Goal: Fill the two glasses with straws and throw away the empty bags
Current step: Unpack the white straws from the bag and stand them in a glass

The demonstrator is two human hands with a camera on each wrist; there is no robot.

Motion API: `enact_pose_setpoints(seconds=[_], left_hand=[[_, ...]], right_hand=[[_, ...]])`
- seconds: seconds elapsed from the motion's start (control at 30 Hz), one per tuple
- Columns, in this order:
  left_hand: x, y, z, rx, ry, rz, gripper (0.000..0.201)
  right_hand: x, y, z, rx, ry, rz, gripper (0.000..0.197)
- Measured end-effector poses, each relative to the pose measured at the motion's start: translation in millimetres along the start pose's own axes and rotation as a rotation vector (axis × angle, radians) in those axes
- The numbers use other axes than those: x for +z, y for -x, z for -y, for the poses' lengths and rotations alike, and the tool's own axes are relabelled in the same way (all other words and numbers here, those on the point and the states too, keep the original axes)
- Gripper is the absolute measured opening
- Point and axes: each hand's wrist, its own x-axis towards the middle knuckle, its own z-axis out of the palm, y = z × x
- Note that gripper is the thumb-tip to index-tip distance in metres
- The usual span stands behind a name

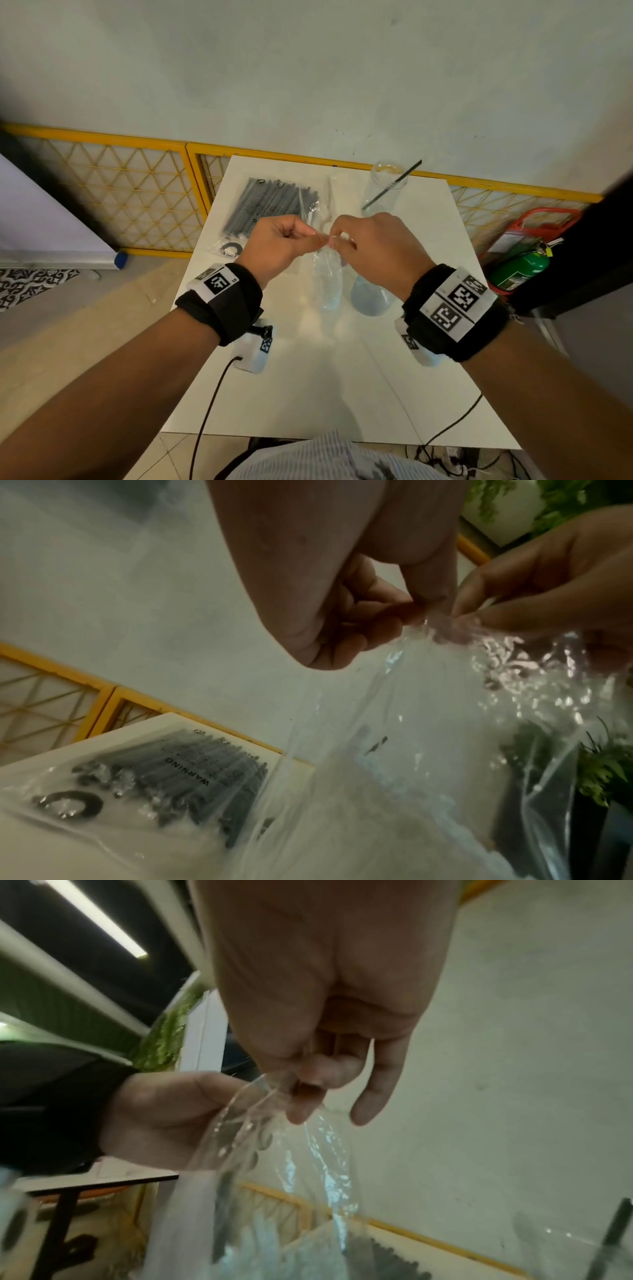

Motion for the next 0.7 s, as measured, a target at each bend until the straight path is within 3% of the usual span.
enact_pose_setpoints(seconds=[0.03,0.1,0.33,0.43,0.5,0.6,0.7], left_hand=[[1,1,-1,0.004,-0.006,-0.005,0.012],[0,3,0,0.006,-0.02,-0.031,0.02],[-7,4,1,0.079,-0.279,-0.062,0.031],[-3,8,0,0.154,-0.378,-0.041,0.03],[-2,8,2,0.23,-0.443,-0.008,0.028],[-2,7,4,0.328,-0.544,0.017,0.028],[-6,9,6,0.272,-0.501,0.035,0.027]], right_hand=[[0,0,2,-0.032,0.084,-0.025,0.022],[0,-1,4,-0.006,0.024,-0.079,0.023],[10,2,16,0.414,-0.776,-0.171,0.02],[20,3,18,0.514,-0.85,-0.245,0.02],[21,4,19,0.489,-0.743,-0.239,0.017],[12,5,14,0.4,-0.748,-0.087,0.009],[-1,4,4,0.32,-0.714,0.061,0.013]])
